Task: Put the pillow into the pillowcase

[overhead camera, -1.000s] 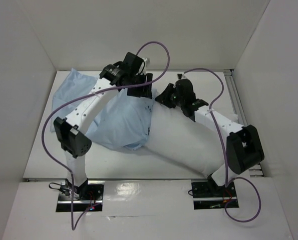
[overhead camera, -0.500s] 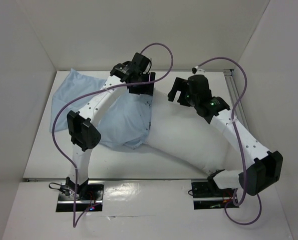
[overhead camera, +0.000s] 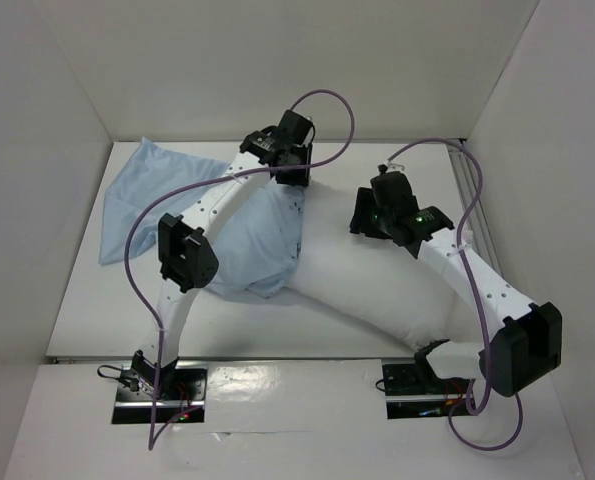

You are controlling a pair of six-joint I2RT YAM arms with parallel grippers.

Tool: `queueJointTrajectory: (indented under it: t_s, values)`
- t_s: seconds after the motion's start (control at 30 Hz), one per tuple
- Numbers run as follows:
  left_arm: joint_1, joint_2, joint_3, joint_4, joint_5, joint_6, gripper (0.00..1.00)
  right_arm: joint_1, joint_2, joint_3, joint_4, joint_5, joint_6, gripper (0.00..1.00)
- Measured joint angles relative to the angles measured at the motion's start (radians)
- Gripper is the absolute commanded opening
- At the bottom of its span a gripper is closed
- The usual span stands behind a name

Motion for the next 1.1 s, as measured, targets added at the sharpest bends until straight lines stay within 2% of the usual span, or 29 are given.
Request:
queueJointTrajectory:
  t_s: [0.03,0.07,0.1,0.17,0.4,0.57,0.7,0.8,0.97,1.0,1.03,1.07,1.1]
  values:
    - [0.000,0.003,0.000,-0.001,-0.006,-0.005,0.24,-0.002,-0.003,-0.013,0.009,-0.004,-0.005,0.43]
    - [0.000,0.003,0.000,0.000,-0.011,-0.008,0.18,-0.004,-0.007,-0.025,0.016,-0.009,-0.008,0.11]
    - [0.000,0.003,0.000,0.002,-0.012,-0.010,0.10,-0.005,-0.010,-0.034,0.020,-0.013,-0.011,0.01]
    - [0.000,0.001,0.000,0.011,-0.004,-0.010,0.00,-0.007,-0.017,-0.046,0.035,-0.029,-0.008,0.00]
    - [-0.002,-0.031,0.002,0.047,0.151,0.011,0.00,-0.009,-0.020,-0.035,0.064,-0.074,-0.023,0.00]
    - [-0.032,-0.122,0.002,0.071,0.303,0.016,0.00,0.005,-0.018,0.084,0.042,-0.111,-0.025,0.00]
    - [-0.055,-0.202,0.000,0.083,0.373,0.011,0.00,0.047,-0.026,0.153,0.068,-0.126,-0.011,0.00]
    - [-0.062,-0.243,-0.023,0.121,0.403,0.007,0.00,0.066,-0.064,0.103,0.136,-0.100,0.031,0.00]
    - [-0.063,-0.165,0.005,0.163,0.429,-0.011,0.00,0.072,-0.122,-0.158,0.332,-0.031,0.155,0.00]
    - [-0.060,-0.137,0.008,0.171,0.436,-0.016,0.06,0.071,-0.117,-0.202,0.374,-0.012,0.184,0.00]
    - [-0.057,-0.111,0.008,0.177,0.444,-0.018,0.20,0.070,-0.111,-0.222,0.397,-0.003,0.204,0.00]
    - [-0.054,-0.089,0.008,0.179,0.451,-0.018,0.53,0.067,-0.106,-0.233,0.425,0.002,0.223,0.00]
    - [-0.051,-0.074,0.007,0.177,0.452,-0.011,0.66,0.057,-0.102,-0.233,0.445,0.001,0.230,0.00]
